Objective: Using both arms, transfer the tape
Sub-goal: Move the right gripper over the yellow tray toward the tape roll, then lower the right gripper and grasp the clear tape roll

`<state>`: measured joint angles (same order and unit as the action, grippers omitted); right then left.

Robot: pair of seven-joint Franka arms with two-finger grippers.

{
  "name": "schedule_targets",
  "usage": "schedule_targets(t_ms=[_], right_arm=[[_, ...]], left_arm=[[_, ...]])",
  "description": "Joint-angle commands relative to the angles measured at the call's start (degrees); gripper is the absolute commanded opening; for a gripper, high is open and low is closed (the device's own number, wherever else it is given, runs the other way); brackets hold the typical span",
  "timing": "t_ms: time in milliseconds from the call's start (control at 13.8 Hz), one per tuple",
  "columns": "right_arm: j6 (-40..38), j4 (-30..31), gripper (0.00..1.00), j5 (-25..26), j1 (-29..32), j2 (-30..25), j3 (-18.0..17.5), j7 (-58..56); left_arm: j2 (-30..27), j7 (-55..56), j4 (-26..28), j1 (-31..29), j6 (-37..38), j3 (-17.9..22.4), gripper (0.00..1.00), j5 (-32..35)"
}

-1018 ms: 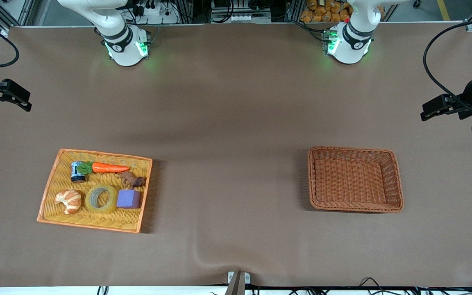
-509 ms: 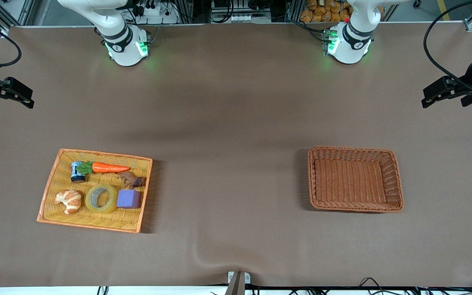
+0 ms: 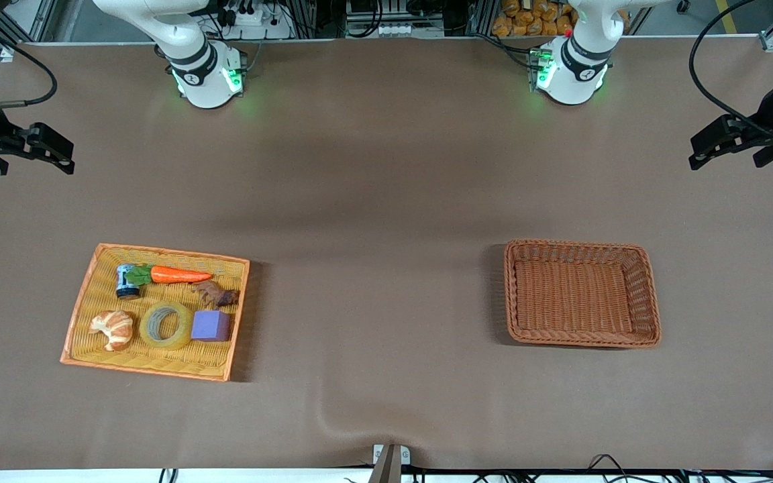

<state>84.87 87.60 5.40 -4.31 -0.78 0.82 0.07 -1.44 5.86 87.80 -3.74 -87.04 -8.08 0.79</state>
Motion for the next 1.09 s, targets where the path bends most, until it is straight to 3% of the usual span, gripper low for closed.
schedule_targets(t_ms=[0, 145, 291, 364, 873, 1018], right_arm=[[-1.11, -1.73, 1.00, 0.31, -1.57, 0.86, 0.15, 0.20], [-1.19, -1.64, 1.00, 0.22, -2.80, 2.87, 0.15, 0.02], [0.12, -1.99, 1.00, 0.40, -4.82, 13.10, 0.15, 0.11], [-0.57, -3.74, 1.00, 0.14, -5.09, 15.34, 0.15, 0.02], [1.43, -5.16, 1.00, 0.93, -3.34, 25.54, 0.41, -0.60], [7.47, -5.34, 1.00, 0.40, -0.54, 29.67, 0.50, -0.68]], left_arm=[[0.29, -0.50, 0.44, -0.04, -1.73, -0.45, 1.00, 0.35], [0.47, -0.58, 0.44, -0.04, -2.43, -0.71, 1.00, 0.52], [-0.41, -0.58, 0.53, -0.21, -2.43, -0.71, 1.00, 0.52], [-0.50, -0.15, 0.36, -0.13, -2.26, -0.71, 1.00, 0.44], [1.34, -1.28, 0.01, 0.05, -4.19, -0.62, 1.00, 0.79], [1.52, -1.37, 0.09, 0.22, -4.37, -0.71, 1.00, 0.79]])
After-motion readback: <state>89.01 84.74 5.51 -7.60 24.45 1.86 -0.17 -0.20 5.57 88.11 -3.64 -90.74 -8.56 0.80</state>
